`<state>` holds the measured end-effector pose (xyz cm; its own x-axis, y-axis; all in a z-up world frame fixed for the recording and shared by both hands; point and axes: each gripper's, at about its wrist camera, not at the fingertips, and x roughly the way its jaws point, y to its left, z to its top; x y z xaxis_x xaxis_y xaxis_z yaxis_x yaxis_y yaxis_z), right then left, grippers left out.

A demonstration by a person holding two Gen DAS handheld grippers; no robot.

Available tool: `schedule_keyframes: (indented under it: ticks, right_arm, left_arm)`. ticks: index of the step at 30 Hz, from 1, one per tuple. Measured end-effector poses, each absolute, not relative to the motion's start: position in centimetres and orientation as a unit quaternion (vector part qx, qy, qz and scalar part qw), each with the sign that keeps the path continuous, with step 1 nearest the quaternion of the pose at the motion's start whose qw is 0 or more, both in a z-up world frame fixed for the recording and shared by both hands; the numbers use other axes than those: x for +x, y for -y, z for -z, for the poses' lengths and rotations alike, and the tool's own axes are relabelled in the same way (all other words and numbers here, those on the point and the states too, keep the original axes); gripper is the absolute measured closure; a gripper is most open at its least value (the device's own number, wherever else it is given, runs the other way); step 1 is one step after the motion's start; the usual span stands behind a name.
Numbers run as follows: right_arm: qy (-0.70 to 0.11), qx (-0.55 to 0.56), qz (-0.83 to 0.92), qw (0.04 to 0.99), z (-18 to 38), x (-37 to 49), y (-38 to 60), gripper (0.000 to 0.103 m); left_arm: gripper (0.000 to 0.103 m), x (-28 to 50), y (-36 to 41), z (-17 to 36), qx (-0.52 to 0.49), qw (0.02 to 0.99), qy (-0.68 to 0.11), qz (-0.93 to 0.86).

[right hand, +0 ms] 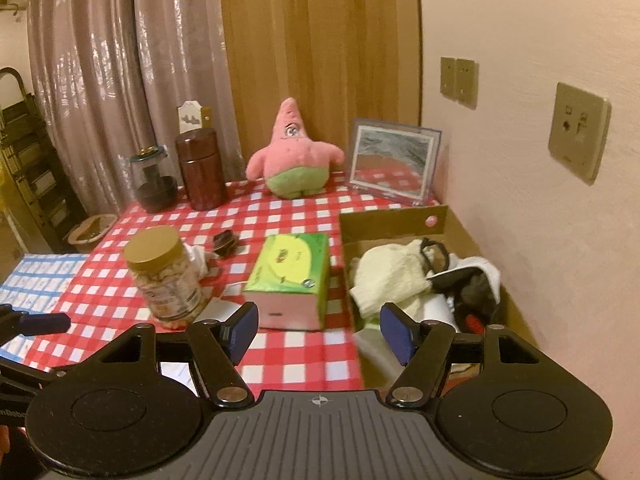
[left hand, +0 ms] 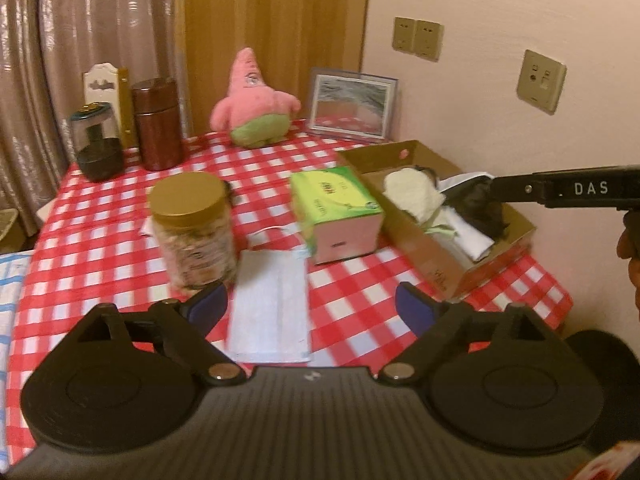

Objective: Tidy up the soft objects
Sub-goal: 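Move the right tool from the tray toward the light-blue face mask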

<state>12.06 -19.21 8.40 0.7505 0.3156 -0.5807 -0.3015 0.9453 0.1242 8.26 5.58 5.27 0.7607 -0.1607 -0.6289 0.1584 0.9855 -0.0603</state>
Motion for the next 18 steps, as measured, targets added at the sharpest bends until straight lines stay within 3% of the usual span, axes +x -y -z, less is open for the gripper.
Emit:
schedule_keyframes:
  ticks: [18]
  right_arm:
    - [-0.335,0.038,-0.188,0.922,-5.3,11.4,11.6,0.035]
  left_arm:
    - [0.013,7.2,-15.2,-6.1,0.017,0.940,-0.335,0.057]
